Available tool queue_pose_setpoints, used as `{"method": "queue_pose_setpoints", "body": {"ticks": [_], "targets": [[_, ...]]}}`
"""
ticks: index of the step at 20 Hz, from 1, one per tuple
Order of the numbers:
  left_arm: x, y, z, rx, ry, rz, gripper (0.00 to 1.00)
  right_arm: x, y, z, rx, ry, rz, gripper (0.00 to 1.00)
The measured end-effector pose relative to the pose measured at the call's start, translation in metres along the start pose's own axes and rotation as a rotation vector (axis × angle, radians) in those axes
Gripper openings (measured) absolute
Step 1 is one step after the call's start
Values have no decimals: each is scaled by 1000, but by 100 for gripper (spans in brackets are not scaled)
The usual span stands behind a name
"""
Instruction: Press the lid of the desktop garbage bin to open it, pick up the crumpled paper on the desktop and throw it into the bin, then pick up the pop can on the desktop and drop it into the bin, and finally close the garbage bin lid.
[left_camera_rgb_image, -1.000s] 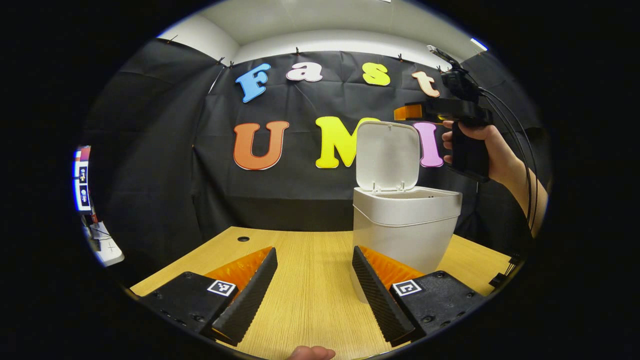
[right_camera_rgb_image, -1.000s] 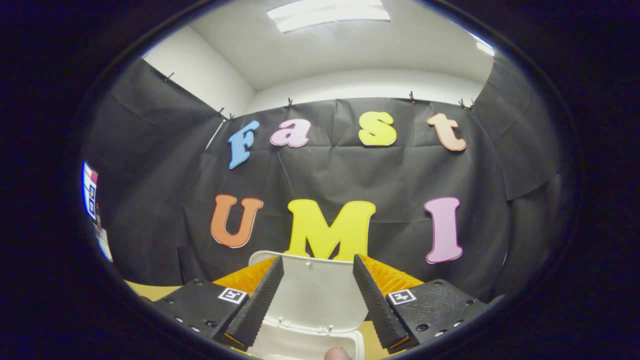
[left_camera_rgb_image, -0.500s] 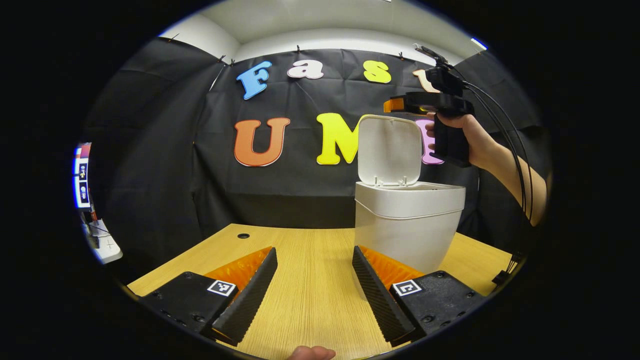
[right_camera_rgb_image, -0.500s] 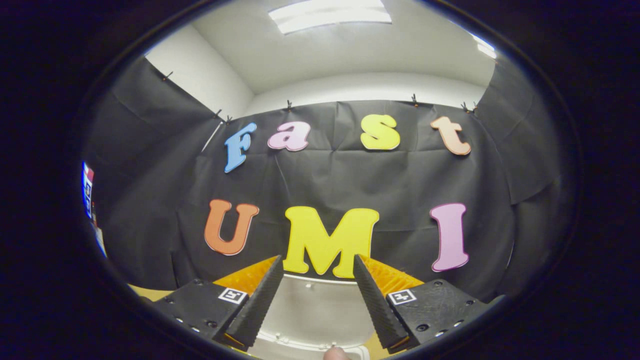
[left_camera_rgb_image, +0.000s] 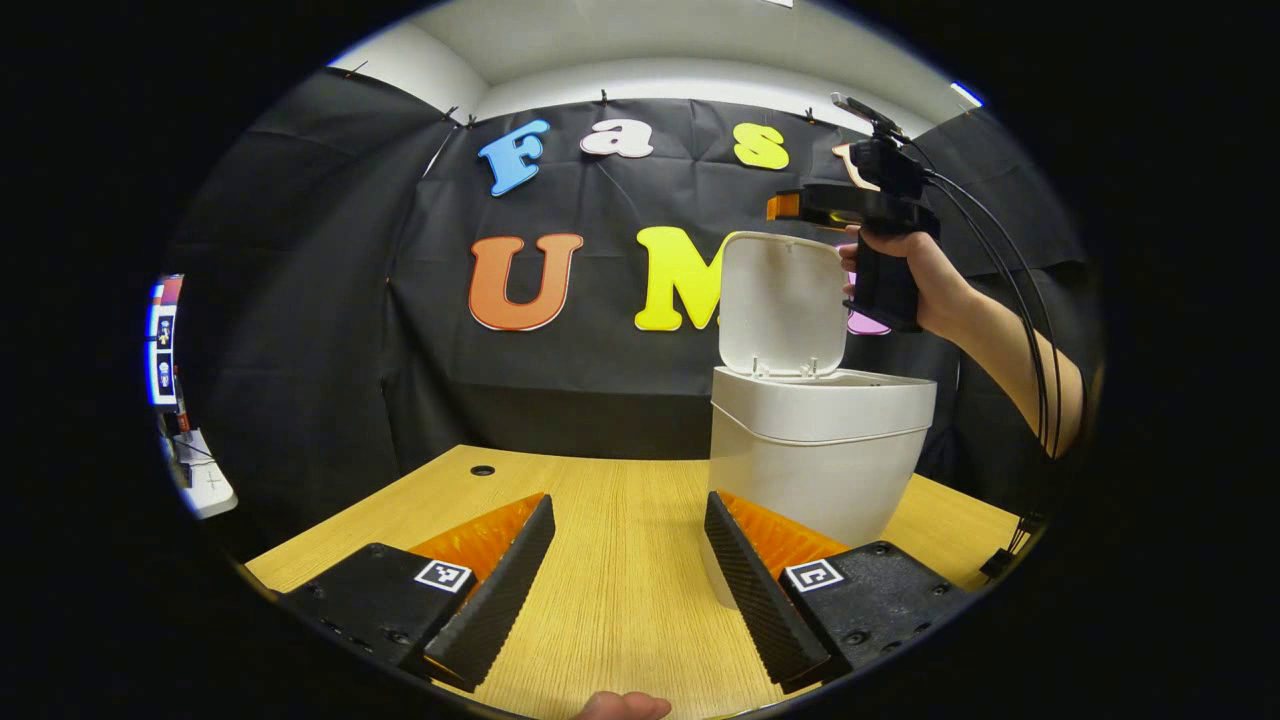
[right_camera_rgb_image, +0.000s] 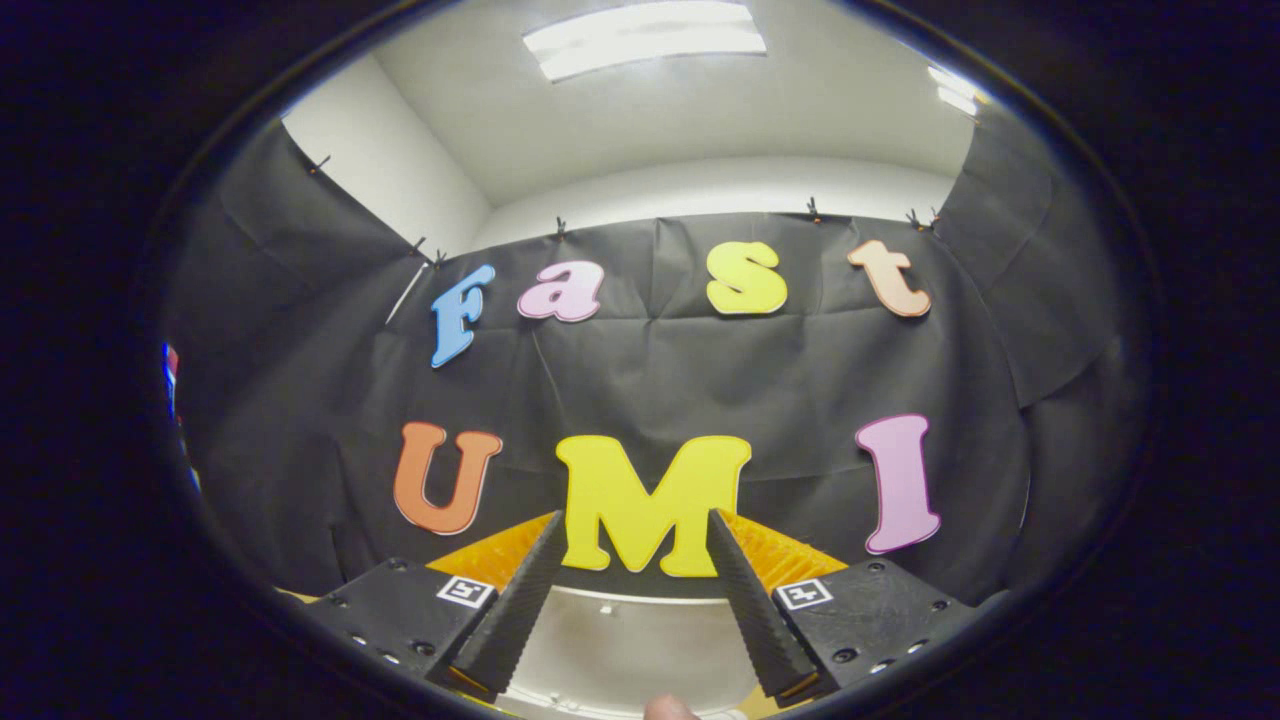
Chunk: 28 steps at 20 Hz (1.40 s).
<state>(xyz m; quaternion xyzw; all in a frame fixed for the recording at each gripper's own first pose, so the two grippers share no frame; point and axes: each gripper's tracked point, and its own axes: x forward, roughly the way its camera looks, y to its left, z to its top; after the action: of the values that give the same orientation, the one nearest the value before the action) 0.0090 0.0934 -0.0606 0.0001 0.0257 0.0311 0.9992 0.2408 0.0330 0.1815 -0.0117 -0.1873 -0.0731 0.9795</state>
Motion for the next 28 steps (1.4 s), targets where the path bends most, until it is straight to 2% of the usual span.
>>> {"method": "queue_pose_setpoints", "body": {"ticks": [4,5,9,11,12,15,21,23,24,27,28], "targets": [[-4,2,1,4,6,8,98,2,7,-7,6,20,16,90],[-4,2,2,5,3,7,98,3,7,-8,4,25,16,86],[-5,3,6,7,-4,8,98,5,3,-12,4,42,0,86],[-5,4,4,2,2,11,98,5,2,-13,2,45,-7,90],[-6,3,4,1,2,12,98,4,3,-14,9,51,-6,86],[-9,4,7,8,-7,17,98,3,2,-19,13,77,-15,86],[-12,7,9,12,-8,20,98,0,5,-27,6,115,-8,87],[-10,2,4,1,7,12,98,-2,6,-27,11,128,-8,92],[-12,2,4,-2,7,9,98,-4,6,-27,16,138,-9,87],[-16,-1,7,-3,-3,5,98,-13,7,-27,34,169,-6,88],[-17,-2,7,-5,-6,5,98,-19,7,-27,33,176,-5,92]]}}
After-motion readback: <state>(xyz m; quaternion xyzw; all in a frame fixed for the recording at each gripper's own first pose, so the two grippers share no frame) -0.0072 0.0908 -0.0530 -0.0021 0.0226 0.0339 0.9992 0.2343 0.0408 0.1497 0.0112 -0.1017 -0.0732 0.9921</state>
